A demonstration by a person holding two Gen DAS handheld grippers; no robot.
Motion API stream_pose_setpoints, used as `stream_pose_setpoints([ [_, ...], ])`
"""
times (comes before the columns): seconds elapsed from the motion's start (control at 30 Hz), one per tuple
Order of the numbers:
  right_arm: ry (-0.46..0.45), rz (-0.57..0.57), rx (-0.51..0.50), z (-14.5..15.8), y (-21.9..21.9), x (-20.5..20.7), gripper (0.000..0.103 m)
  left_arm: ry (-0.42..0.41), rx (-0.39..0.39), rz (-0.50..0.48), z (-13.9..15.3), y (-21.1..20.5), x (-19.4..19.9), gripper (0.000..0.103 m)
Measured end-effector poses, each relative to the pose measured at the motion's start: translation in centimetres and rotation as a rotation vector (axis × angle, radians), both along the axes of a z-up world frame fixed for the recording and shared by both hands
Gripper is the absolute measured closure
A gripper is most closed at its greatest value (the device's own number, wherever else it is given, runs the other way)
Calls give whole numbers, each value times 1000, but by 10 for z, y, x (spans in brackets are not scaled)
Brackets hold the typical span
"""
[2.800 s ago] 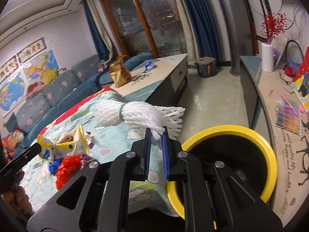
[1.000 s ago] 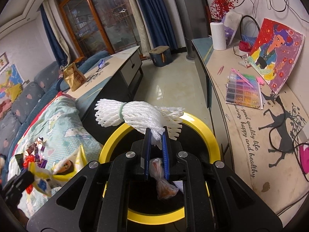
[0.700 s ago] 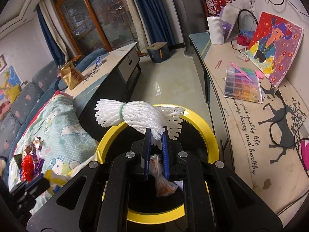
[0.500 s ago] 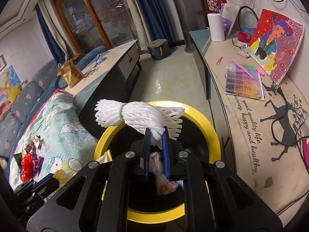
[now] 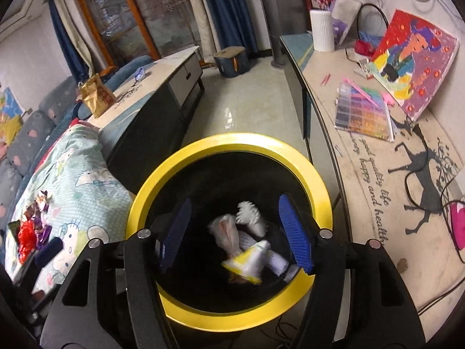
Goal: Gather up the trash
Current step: 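Open the right tool over the bin while the left tool drops the yellow wrapper inside, then move both tools back to the bed, right tool toward the red plastic bag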
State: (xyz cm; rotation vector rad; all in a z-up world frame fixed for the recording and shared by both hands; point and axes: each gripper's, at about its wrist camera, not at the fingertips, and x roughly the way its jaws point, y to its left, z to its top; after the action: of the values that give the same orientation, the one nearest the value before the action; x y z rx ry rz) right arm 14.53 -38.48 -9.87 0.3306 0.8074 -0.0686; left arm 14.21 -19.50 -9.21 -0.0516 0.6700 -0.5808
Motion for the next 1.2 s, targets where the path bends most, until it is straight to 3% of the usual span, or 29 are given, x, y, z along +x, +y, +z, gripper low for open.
stream_pose_setpoints([
  [0.03,-9,1,-6,2,3,-1,36,-6,8,15,2,3,-2,7],
  [0.6,-120,107,-26,38,54,-9,33,-121,39,235,43,71,-17,7],
  [0.7,-147,129,-30,46,65,-12,29,-153,43,271,50,83,-22,7],
  [1.2,-222,296,-27,70,138,-29,27,-249,64,418,75,137,-35,7],
])
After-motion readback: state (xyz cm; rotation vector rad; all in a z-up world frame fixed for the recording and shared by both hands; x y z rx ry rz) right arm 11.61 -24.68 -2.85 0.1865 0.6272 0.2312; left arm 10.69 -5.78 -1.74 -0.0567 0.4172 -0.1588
